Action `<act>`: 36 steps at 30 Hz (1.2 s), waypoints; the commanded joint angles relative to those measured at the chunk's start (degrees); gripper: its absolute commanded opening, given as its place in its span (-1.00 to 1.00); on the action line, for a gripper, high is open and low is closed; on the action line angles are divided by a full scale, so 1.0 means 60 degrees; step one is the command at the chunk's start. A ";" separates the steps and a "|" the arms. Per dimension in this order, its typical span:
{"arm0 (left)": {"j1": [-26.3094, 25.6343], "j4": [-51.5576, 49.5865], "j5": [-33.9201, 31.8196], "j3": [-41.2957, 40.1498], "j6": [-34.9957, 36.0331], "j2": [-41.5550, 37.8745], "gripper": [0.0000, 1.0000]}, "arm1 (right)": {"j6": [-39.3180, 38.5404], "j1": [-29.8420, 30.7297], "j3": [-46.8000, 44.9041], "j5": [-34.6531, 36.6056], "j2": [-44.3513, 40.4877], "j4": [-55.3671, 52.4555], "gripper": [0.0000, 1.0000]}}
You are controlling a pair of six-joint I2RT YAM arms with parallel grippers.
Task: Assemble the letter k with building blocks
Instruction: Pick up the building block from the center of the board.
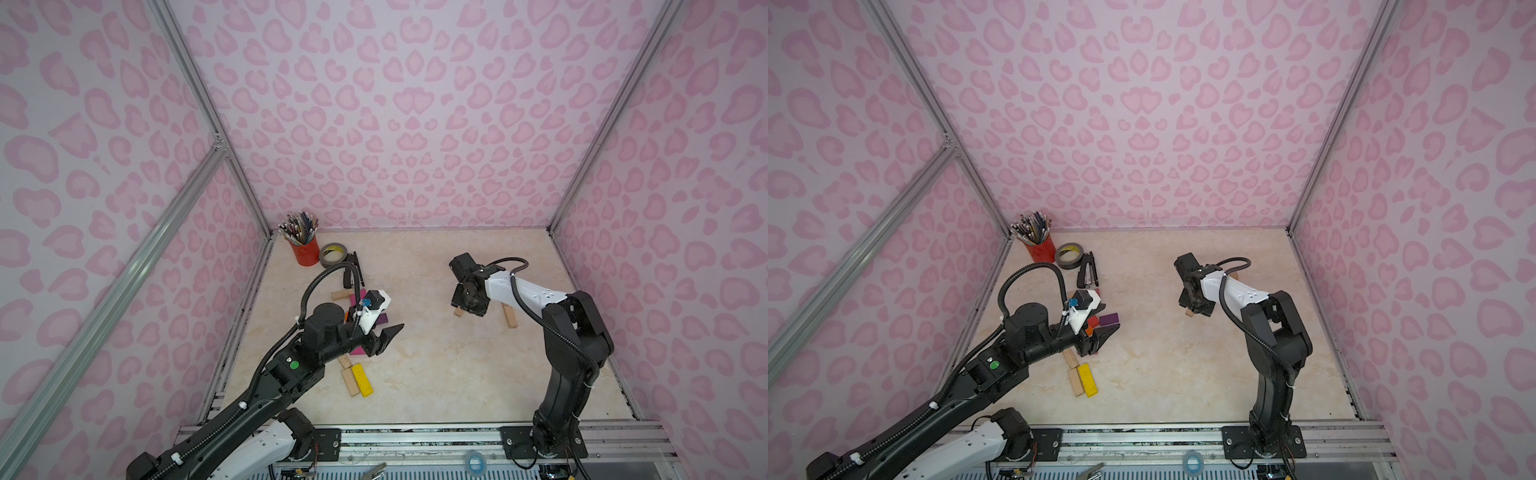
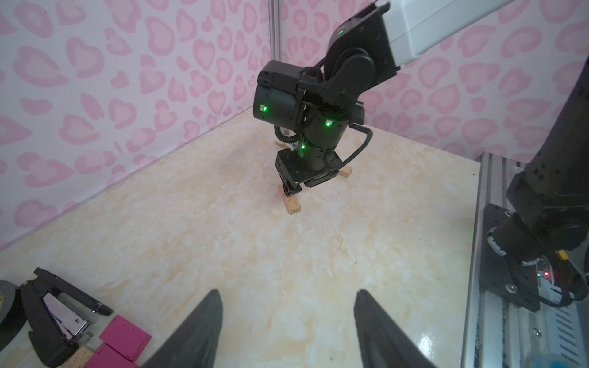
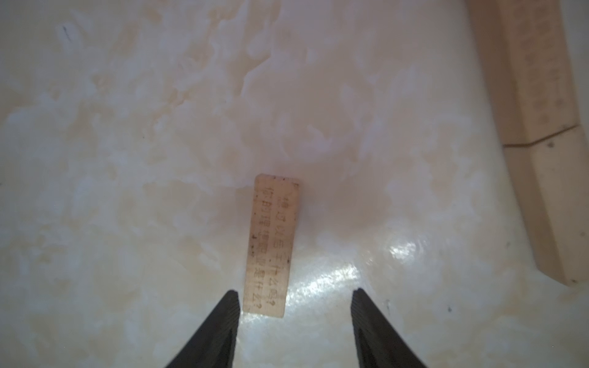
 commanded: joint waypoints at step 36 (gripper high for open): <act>-0.0341 0.0742 0.1455 0.0441 0.0850 0.1245 0.80 | 0.0533 -0.1366 -0.1530 0.0357 -0.2412 0.0957 -0.52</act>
